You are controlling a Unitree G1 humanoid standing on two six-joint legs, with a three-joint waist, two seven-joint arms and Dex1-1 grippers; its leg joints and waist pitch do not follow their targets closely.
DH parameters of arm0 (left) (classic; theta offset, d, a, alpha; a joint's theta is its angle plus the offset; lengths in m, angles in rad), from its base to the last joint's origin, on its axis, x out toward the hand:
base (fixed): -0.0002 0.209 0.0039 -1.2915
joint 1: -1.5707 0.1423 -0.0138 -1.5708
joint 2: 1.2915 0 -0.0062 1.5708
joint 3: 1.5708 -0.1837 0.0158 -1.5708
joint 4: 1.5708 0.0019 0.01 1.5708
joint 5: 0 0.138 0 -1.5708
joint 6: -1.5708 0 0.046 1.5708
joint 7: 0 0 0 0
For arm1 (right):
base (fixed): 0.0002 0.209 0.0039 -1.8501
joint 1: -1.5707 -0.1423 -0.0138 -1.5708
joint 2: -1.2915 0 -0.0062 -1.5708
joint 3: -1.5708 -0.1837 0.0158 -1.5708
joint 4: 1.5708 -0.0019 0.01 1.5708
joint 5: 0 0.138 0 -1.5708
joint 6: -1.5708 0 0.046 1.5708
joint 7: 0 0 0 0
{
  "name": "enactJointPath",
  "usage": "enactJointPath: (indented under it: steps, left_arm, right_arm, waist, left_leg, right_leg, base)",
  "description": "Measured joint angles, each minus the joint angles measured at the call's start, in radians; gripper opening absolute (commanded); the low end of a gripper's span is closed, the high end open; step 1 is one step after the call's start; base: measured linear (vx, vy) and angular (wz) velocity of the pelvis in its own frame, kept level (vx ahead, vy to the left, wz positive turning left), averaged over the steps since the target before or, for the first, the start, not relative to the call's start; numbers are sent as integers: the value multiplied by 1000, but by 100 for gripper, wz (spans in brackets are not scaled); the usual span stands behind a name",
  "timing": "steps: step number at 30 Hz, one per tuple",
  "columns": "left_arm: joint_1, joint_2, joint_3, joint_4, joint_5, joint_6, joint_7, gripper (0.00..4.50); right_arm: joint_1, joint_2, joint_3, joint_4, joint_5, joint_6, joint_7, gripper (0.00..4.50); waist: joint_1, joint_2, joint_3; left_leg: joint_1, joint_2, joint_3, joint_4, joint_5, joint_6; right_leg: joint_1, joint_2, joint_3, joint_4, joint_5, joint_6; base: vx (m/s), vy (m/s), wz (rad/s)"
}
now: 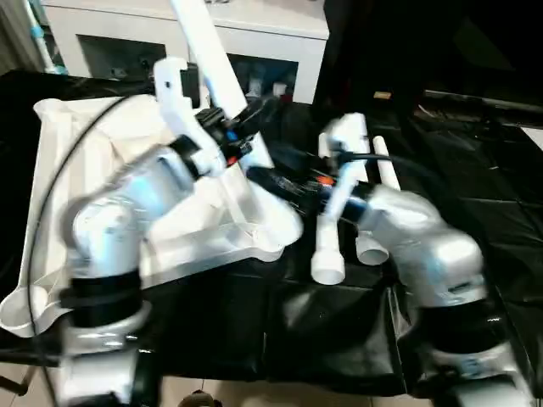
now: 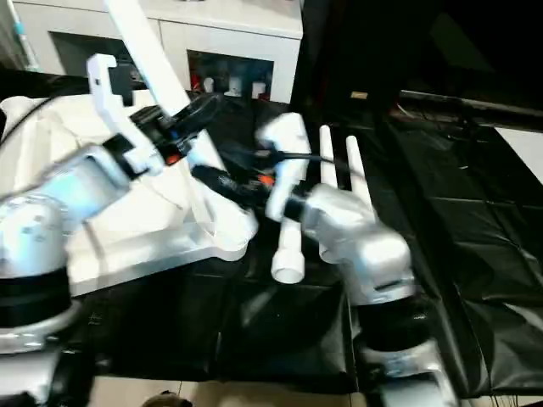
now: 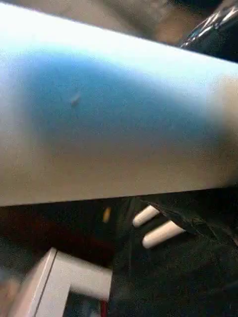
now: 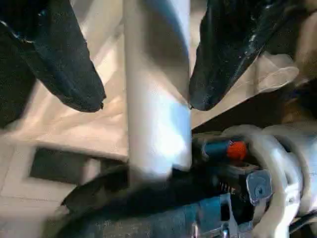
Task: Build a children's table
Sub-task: Rotate table base
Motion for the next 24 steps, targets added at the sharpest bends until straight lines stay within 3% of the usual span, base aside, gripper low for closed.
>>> enactJointPath:
  steps: [3,9,23,24]
  left_arm:
    - [-1,54,-8,-3,-30,18,-84,179]
    - [-29,87,-10,-15,-93,48,-194,179]
    - [-51,74,-45,-23,-148,49,-255,179]
    - [-51,74,-45,-19,-149,49,-255,179]
  right_arm:
    - [-28,-55,-22,2,68,81,72,309]
    - [-66,-70,-33,17,144,154,139,309]
    - [-93,-97,9,33,177,225,213,309]
    - [-93,-96,9,33,177,228,213,272]
  waist:
    - [0,0,0]
    - [0,-1,0]
    - [3,-1,-1]
    - [3,-1,-1]
  left_leg:
    - [0,0,0,0,0,0]
    - [0,0,0,1,0,1]
    - [0,1,0,2,1,1]
    - [0,0,0,2,1,1]
  right_leg:
    - [0,0,0,0,0,0]
    - [0,0,0,0,0,0]
    - [0,0,0,1,1,-1]
    - [0,0,0,1,1,-1]
  base:
    - [0,0,0]
    - [0,0,0]
    - [0,0,0]
    - [0,0,0]
